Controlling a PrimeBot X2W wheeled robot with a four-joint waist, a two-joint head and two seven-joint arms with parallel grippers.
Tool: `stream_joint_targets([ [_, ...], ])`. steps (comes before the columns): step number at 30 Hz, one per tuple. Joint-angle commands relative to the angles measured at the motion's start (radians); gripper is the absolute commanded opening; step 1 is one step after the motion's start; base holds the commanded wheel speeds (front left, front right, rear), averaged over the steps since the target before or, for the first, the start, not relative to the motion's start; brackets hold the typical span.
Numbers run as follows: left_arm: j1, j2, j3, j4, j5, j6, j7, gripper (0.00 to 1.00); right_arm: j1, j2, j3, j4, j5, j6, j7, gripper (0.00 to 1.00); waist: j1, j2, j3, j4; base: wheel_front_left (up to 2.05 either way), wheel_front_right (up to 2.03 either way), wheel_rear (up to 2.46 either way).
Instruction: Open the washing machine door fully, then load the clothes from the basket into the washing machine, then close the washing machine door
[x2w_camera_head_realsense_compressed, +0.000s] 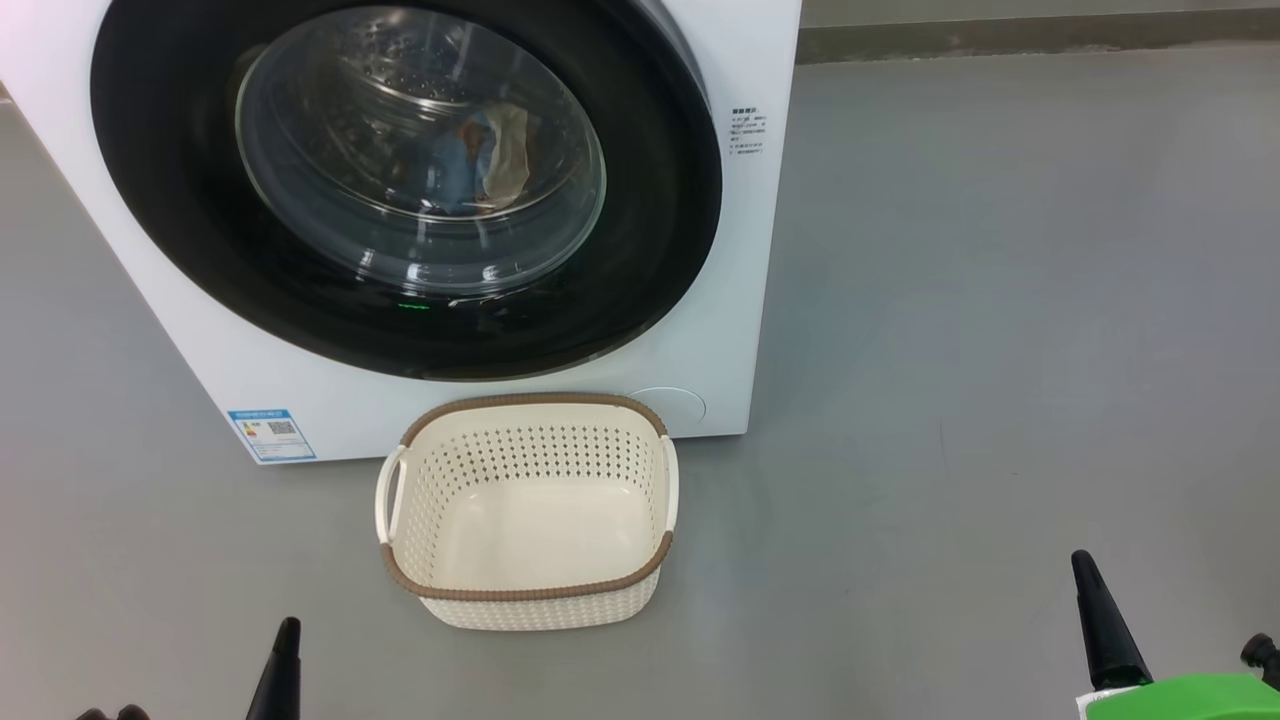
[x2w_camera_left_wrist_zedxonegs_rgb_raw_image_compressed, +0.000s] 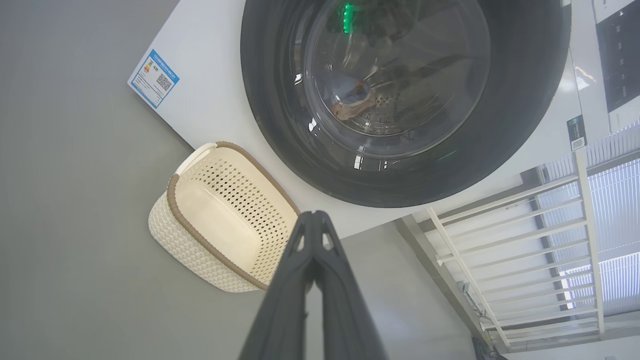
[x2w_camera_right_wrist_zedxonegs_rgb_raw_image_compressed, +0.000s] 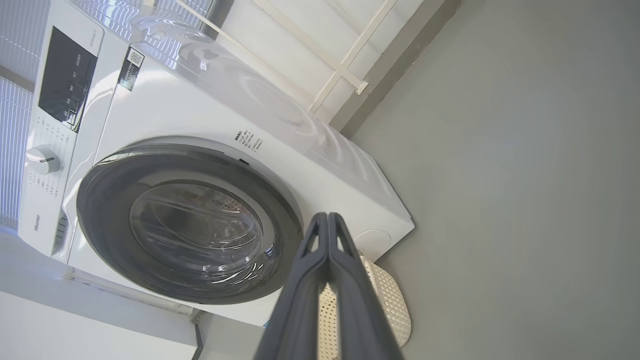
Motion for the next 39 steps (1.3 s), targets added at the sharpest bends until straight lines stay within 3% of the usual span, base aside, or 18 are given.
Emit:
stream_joint_targets([
  [1,-0.048,0.013,0.028,-0.017,-0.022,-0.002,0.008,0.0,-0.042,-0.005,0.018,-0.018,0.028,0.001,0.005,0.0,-0.0001,0.0,0.0,0.0,0.0,0.0,0.0],
  [39,-0.117,0.006,0.074,0.011,-0.396,-0.002,0.118,0.0,-0.118,0.002,0.024,0.041,0.45,0.001,0.116,0.0,-0.0001,0.0,0.009,-0.003,0.0,0.0,0.0],
])
